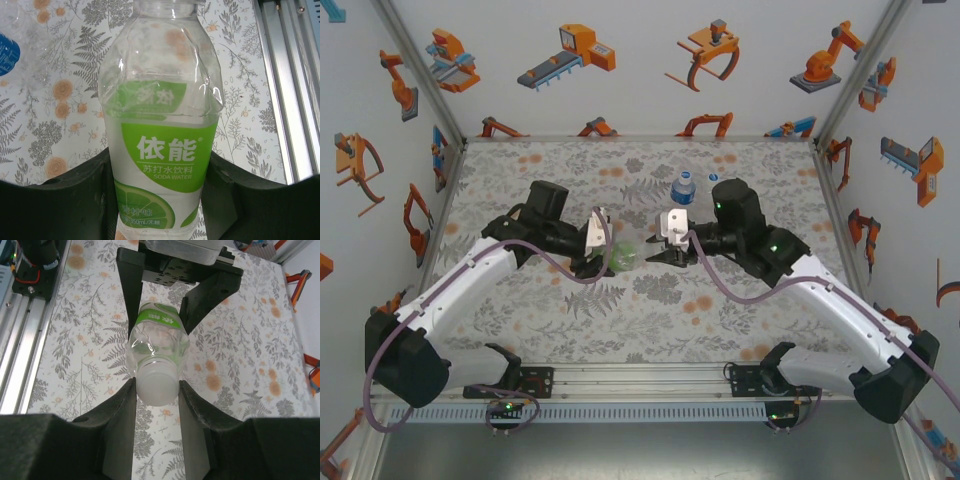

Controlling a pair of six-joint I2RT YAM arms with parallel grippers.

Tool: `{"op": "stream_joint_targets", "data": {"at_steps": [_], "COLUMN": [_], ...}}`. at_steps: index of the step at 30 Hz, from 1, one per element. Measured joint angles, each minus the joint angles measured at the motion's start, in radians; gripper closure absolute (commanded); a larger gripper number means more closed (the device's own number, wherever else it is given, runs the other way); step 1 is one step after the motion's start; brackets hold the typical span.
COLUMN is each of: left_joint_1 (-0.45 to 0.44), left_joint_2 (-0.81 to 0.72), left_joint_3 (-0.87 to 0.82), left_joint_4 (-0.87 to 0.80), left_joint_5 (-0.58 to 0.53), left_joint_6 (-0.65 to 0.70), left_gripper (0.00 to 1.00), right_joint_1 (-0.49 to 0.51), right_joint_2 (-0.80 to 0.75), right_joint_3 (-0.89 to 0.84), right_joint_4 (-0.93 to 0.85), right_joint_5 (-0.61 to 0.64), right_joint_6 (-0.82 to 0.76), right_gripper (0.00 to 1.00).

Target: Screw on the bottle caps

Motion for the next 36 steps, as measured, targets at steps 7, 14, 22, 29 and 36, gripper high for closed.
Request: {"op": "stream_joint_targets", "data": {"at_steps": [7, 14, 22, 29, 36], "left_joint_1": [0.024, 0.037, 0.037, 0.036, 0.031], "left_joint_2": [0.0, 0.0, 0.0, 0.0, 0.0], "left_joint_3": [-0.003, -0.016, -0.02, -0.022, -0.022], "left_joint_4": [0.012, 0.06, 0.087, 0.098, 0.13], "left_joint_5": [-0.026, -0.037, -0.093, -0.125, -0.114], "left_joint_6": [-0.029, -0.077, -0.12, -0.131, -0.126], "left_gripper": [1.0, 1.0, 1.0, 1.0, 1.0], "right_joint_1": [-0.002, -0.001, -0.001, -0.001, -0.003], "right_joint_2": [0.0, 0.008, 0.055, 0.101, 0.098], "right_joint_3": [-0.076, -0.107, -0.065, 0.003, 0.039], "right_joint_4": [0.182, 0.254, 0.171, 0.069, 0.048], "right_joint_5": [0.132, 0.295, 0.427, 0.475, 0.438], "right_joint_6": [0.449, 0.941, 1.408, 1.569, 1.368], "right_gripper": [1.0, 1.0, 1.0, 1.0, 1.0]}}
